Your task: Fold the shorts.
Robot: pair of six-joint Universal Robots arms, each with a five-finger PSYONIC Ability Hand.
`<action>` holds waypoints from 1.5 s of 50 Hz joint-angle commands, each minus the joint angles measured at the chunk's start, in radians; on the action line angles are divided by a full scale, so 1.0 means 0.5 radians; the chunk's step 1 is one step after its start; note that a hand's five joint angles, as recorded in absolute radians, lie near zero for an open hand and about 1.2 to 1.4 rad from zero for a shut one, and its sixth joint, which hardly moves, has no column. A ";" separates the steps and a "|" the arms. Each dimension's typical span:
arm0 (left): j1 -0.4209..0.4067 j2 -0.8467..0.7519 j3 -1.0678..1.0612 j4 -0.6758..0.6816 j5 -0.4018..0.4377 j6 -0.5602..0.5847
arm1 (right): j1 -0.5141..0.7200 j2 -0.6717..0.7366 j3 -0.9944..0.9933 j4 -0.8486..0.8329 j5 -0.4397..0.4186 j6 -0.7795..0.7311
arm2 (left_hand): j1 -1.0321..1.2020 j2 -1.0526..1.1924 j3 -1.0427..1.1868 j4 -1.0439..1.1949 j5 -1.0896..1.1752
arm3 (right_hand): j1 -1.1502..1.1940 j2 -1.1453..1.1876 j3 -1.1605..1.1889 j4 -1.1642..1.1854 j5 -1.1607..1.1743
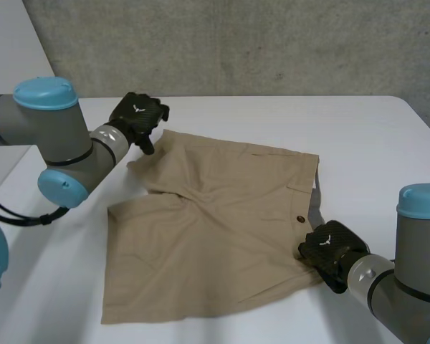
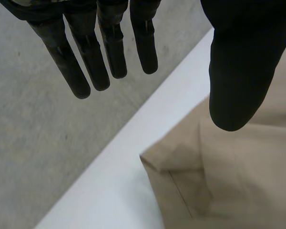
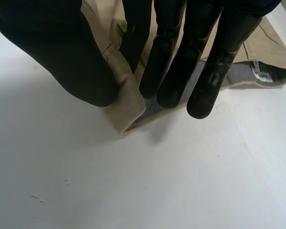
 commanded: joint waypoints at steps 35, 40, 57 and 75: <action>0.100 -0.796 0.842 -0.305 0.500 0.062 | 0.000 0.006 0.027 -0.042 0.003 -0.003 | 0.932 0.949 0.929 0.958 0.969 | 0.822 0.430 0.414 0.405 0.492; 0.121 -0.793 0.842 -0.321 0.500 0.099 | 0.003 0.006 0.027 -0.042 0.003 -0.003 | 1.196 1.213 1.192 1.222 1.232 | 0.822 0.430 0.414 0.405 0.492; 0.192 -0.545 0.343 -0.318 -0.067 1.120 | 0.003 0.003 0.033 -0.042 0.003 -0.003 | 1.760 1.777 1.756 1.786 1.796 | 0.822 0.430 0.414 0.405 0.492; 0.183 -0.038 -0.234 -0.241 -0.055 0.692 | 0.006 0.006 0.046 -0.042 0.003 -0.003 | 1.760 1.777 1.756 1.786 1.796 | 0.822 0.430 0.414 0.405 0.492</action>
